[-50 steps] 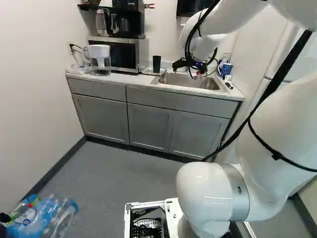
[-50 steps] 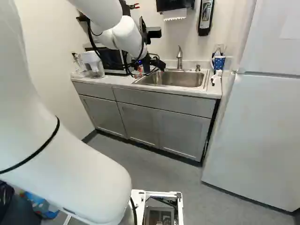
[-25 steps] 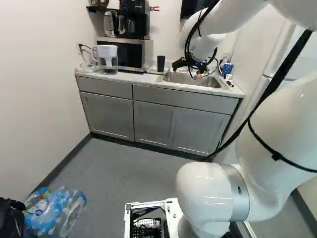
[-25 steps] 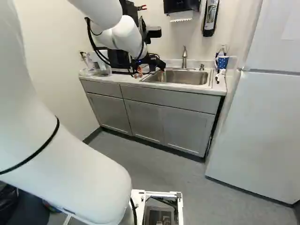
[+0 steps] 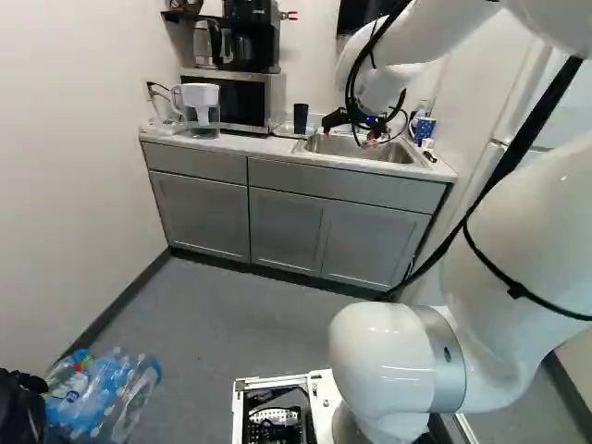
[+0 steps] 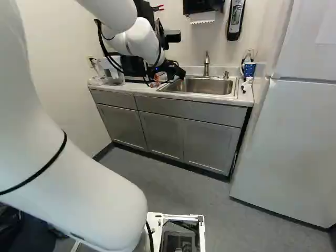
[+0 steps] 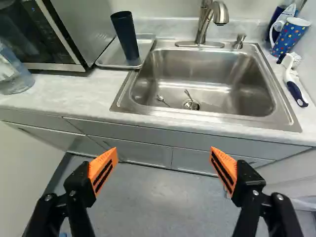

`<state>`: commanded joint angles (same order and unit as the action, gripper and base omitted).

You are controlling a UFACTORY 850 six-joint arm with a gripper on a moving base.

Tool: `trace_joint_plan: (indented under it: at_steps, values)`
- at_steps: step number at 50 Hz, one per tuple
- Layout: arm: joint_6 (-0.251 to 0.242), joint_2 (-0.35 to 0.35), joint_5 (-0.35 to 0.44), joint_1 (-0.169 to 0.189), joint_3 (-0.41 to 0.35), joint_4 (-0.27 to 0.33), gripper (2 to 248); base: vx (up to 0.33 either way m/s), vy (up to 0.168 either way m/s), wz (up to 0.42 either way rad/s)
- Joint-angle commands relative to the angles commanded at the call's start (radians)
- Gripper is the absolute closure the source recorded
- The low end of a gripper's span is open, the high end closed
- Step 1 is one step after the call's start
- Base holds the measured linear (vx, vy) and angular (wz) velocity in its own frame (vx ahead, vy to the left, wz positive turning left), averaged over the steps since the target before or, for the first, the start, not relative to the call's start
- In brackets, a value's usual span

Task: Rinse the cup and place it in the tray

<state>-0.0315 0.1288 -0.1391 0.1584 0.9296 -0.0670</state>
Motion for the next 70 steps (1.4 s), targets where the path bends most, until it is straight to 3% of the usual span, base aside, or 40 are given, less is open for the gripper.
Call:
trace_joint_plan:
  at_steps: [35, 70]
  values:
    - [0.001, 0.005, 0.034, -0.005, -0.028, 0.002, 3, 0.0, 0.0, 0.0]
    - [0.006, 0.03, 0.2, -0.031, -0.166, 0.013, 3, 0.0, 0.0, 0.0]
